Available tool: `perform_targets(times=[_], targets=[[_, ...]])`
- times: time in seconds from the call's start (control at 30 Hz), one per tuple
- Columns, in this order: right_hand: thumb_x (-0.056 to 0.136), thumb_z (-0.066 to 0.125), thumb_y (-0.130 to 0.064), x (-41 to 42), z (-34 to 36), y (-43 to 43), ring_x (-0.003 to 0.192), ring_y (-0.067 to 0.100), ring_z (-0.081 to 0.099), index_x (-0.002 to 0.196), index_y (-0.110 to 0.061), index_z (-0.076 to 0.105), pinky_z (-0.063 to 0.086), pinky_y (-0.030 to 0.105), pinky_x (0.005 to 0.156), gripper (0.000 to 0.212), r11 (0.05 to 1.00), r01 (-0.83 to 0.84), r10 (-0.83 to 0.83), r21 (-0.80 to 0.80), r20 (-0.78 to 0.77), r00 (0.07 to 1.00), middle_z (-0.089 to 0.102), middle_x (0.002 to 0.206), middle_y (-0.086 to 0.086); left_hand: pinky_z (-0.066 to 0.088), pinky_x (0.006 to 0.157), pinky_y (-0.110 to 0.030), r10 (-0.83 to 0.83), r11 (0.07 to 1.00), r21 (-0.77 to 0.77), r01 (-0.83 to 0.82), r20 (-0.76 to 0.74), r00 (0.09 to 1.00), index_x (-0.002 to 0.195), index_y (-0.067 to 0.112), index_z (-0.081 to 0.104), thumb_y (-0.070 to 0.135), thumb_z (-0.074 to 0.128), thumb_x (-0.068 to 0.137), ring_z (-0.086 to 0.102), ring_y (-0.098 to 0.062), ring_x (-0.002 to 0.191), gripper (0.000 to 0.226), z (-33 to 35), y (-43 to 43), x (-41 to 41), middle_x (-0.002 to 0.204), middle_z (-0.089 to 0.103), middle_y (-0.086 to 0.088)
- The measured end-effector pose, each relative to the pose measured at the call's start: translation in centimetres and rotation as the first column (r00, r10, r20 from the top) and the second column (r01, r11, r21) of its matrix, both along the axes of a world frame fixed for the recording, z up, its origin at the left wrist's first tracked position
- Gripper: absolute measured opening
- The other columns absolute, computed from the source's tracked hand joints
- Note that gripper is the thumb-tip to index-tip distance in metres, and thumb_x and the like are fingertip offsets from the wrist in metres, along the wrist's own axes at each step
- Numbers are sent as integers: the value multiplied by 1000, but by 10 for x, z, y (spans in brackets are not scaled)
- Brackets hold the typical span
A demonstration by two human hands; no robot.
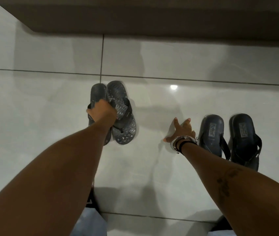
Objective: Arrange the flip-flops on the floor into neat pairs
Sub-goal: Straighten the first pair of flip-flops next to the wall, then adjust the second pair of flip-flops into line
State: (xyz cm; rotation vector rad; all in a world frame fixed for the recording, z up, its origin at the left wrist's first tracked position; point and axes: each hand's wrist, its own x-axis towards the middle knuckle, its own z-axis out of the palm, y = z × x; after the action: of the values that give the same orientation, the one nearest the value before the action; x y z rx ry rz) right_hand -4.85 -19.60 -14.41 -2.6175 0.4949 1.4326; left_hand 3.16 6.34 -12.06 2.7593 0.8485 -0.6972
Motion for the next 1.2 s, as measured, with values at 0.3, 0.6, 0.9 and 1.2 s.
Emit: perform_targets(times=[0.3, 0.6, 0.9, 1.2], targets=[[75, 76, -49, -3, -4, 20, 148, 37, 5, 153, -33, -1, 24, 46, 117, 110, 998, 20, -18, -56, 34, 999, -16, 159, 21, 28, 104, -48, -45, 999, -3, 45, 45, 998, 101, 6, 63, 48, 48, 96, 60, -35, 100, 44, -6, 38, 17, 97, 67, -14], [71, 77, -49, -1, -5, 16, 147, 33, 10, 152, -36, 9, 19, 48, 119, 106, 991, 130, -131, 28, 39, 991, -13, 161, 12, 27, 107, -49, -70, 998, 3, 70, 29, 997, 99, 7, 66, 48, 52, 94, 61, -35, 99, 43, -8, 47, 16, 96, 69, -17], [84, 58, -32, -16, 37, -82, 119, 36, 49, 123, -17, 59, 42, 42, 96, 42, 964, 215, -121, -157, 462, 878, 48, 138, 14, 19, 113, -64, -487, 874, 77, 480, 132, 864, 126, -5, 54, 38, 42, 96, 45, -45, 125, 54, 9, -34, -17, 132, 51, -31], [74, 66, -31, -57, 22, -173, 108, 31, 61, 92, -22, 64, 34, 49, 100, 20, 887, 376, -357, -266, 120, 926, 70, 104, 7, 9, 120, -52, -629, 775, -225, 591, -174, 758, 151, 8, 29, 52, 34, 99, 14, -32, 150, 68, -26, -186, -53, 162, 14, -19]])
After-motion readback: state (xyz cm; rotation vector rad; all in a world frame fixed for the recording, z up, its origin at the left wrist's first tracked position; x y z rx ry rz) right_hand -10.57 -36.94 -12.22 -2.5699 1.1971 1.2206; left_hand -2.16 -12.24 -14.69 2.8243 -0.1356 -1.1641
